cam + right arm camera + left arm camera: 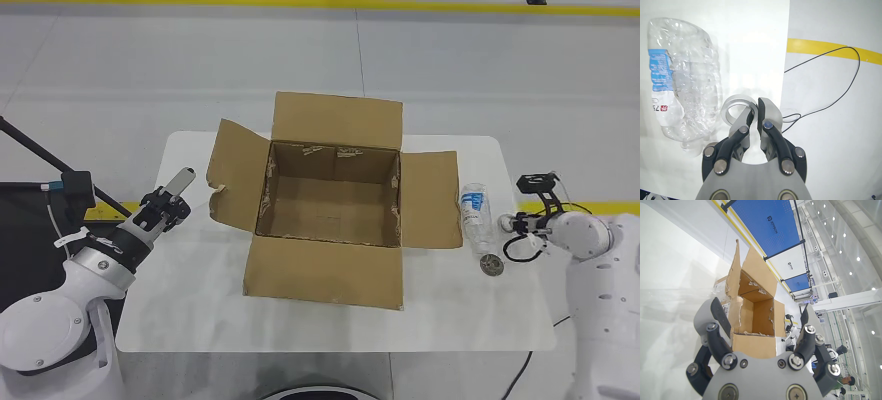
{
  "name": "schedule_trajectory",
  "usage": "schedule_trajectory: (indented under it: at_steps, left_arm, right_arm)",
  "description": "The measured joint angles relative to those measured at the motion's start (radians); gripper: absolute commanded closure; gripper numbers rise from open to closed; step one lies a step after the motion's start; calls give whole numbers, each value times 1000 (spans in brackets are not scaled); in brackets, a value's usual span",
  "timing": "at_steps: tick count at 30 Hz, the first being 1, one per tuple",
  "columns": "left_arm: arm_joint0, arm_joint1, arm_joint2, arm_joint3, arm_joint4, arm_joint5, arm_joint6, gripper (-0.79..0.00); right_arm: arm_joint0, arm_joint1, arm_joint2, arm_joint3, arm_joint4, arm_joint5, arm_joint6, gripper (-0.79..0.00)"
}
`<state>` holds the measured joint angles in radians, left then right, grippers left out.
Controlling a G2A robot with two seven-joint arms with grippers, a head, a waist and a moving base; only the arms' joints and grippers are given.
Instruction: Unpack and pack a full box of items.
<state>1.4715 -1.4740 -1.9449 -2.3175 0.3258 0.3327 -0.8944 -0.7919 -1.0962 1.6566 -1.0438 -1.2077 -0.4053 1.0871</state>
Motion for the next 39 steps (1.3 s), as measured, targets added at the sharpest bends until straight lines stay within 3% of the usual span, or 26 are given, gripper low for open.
schedule_trajectory:
  at_steps: [5, 14, 18, 20, 22, 23, 30, 39]
  left_arm:
    - [0, 0, 0, 0, 0, 0, 0, -785]
    - [0, 0, 0, 0, 0, 0, 0, -785]
    - [0, 0, 0, 0, 0, 0, 0, -785]
    - [0, 0, 0, 0, 0, 0, 0, -785]
    - [0, 0, 0, 0, 0, 0, 0, -785]
    - [0, 0, 0, 0, 0, 0, 0, -785]
    - [0, 0, 0, 0, 0, 0, 0, -785]
    - [0, 0, 0, 0, 0, 0, 0, -785]
  right_arm:
    - [29, 3, -32, 53, -6, -7, -3, -151]
    - [48, 10, -60, 89, 2, -11, -17, -203]
    - [41, 17, -56, 69, 6, -4, -20, -308]
    - [28, 22, -47, 37, 9, 5, -24, -391]
    - [12, 26, -35, -4, 12, 16, -20, -699]
    - [-1, 29, -25, -40, 18, 25, -17, -785]
    - [-125, 40, 46, -312, 150, 36, -19, -785]
    - [-265, 39, 70, -583, 529, -42, -51, -785]
